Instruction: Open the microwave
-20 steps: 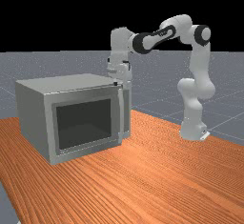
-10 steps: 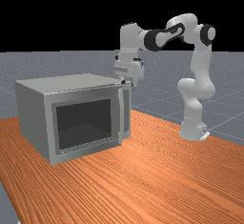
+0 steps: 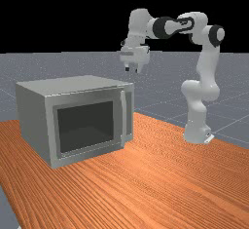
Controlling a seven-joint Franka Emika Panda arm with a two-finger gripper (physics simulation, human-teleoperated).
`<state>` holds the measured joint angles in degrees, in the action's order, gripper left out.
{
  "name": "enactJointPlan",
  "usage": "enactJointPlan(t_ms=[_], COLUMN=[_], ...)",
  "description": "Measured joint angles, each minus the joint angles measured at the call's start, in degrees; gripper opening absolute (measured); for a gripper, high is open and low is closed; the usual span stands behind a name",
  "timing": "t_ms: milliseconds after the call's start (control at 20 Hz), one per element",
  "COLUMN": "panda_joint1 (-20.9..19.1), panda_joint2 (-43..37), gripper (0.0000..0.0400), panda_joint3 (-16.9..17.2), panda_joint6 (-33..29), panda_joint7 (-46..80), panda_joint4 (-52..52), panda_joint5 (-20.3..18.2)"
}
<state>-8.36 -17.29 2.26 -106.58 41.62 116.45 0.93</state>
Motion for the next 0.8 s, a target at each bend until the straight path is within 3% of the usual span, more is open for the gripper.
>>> enactJointPlan(t_ms=[800], panda_joint1=[-2.62], panda_joint2=[15.52], gripper=[0.0400], panda_joint3=[2.35], panda_joint6=[-4.51], panda_joint7=[-0.60], panda_joint4=[-4.34], panda_joint5=[-0.57])
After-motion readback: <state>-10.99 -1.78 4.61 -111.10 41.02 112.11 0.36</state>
